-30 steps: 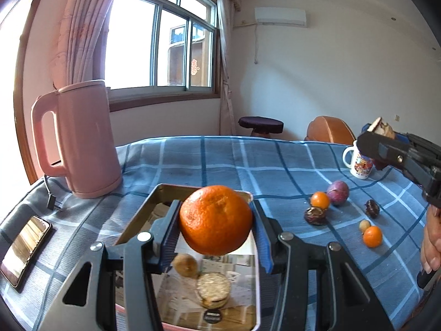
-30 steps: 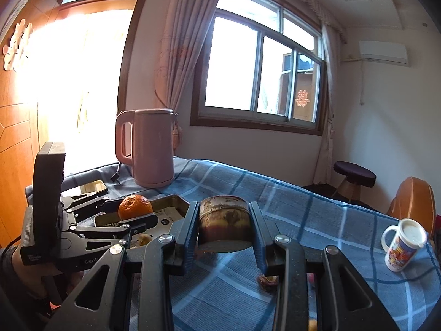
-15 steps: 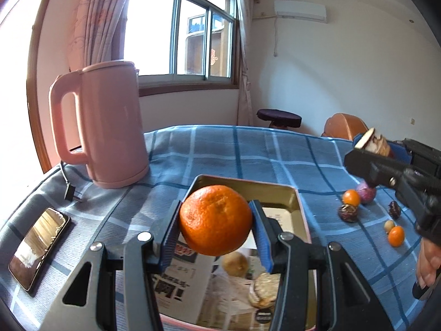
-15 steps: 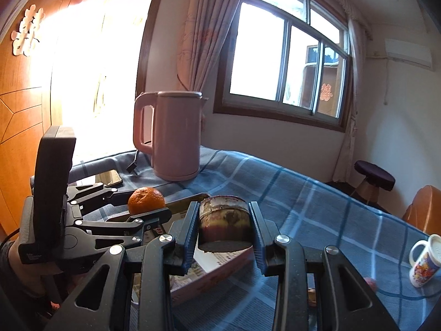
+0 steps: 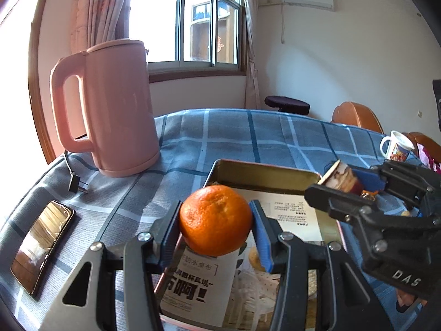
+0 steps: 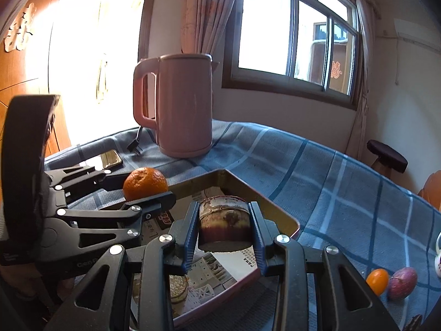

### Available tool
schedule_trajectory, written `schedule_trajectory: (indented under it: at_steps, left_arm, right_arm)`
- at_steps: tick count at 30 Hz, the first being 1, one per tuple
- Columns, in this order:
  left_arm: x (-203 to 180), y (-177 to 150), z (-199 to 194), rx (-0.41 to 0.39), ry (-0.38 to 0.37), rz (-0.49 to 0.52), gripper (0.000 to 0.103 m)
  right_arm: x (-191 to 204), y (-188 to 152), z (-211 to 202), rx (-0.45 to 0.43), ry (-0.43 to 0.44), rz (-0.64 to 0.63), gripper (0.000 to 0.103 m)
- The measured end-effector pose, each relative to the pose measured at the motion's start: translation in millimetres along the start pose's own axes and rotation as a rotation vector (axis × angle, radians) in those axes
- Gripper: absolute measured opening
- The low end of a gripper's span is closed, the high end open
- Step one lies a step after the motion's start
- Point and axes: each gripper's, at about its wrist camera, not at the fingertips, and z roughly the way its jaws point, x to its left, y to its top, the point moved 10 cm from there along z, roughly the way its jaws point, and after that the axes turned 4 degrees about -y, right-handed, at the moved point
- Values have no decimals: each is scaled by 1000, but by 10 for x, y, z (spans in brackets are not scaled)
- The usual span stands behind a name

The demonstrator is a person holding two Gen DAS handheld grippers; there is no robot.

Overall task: Organize fruits
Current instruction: 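Lower the orange into the tin and open the left tool while the right tool releases the jar there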

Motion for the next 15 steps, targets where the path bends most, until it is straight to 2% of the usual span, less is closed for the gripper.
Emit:
schedule_trajectory:
  at_steps: [7, 15]
  left_arm:
    - [-14, -46, 95, 52, -15, 2, 50]
    - [-28, -75, 127, 73, -13, 11, 50]
  right_arm:
    - [-1, -87, 141, 49, -8, 3, 37]
    - [55, -223, 279, 112, 7, -9, 37]
